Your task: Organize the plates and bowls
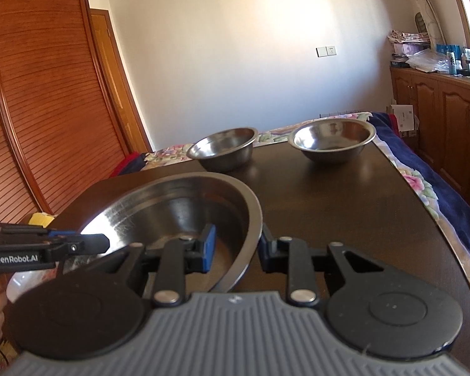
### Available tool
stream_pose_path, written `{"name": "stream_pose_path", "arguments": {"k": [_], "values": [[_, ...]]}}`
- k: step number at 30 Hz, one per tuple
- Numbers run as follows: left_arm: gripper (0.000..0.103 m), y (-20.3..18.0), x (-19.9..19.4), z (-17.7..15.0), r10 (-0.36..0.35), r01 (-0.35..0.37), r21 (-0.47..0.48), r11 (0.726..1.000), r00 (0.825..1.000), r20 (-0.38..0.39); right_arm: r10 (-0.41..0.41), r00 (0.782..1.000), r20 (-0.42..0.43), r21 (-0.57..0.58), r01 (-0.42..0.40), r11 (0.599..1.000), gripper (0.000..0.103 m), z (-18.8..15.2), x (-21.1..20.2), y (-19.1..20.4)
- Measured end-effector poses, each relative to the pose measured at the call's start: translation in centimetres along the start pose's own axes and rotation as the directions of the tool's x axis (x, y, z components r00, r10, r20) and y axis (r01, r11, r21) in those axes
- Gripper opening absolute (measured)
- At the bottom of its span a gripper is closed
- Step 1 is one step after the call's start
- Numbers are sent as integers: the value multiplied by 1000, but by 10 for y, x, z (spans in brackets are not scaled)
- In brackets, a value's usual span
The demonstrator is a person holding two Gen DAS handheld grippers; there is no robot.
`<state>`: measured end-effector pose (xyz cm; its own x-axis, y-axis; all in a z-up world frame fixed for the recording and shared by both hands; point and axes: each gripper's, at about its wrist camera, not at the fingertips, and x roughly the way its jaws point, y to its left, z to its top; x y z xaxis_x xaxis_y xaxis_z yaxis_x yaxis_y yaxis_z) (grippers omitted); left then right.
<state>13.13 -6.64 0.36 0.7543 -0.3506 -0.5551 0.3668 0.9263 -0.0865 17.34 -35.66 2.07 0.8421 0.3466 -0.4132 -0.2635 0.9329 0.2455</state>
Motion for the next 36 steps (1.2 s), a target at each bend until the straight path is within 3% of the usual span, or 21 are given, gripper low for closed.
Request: {"name": "stream_pose_path", "arguments": {"k": [16, 36], "values": [[25, 0, -8, -21, -7, 7, -1, 1000, 1000, -13, -7, 1000, -17, 2, 7, 1000, 30, -11, -6, 3], [29, 0, -9, -22, 10, -10, 6, 1000, 1000, -3, 0, 1000, -20, -29, -1, 1000, 31, -9, -8, 5]]}}
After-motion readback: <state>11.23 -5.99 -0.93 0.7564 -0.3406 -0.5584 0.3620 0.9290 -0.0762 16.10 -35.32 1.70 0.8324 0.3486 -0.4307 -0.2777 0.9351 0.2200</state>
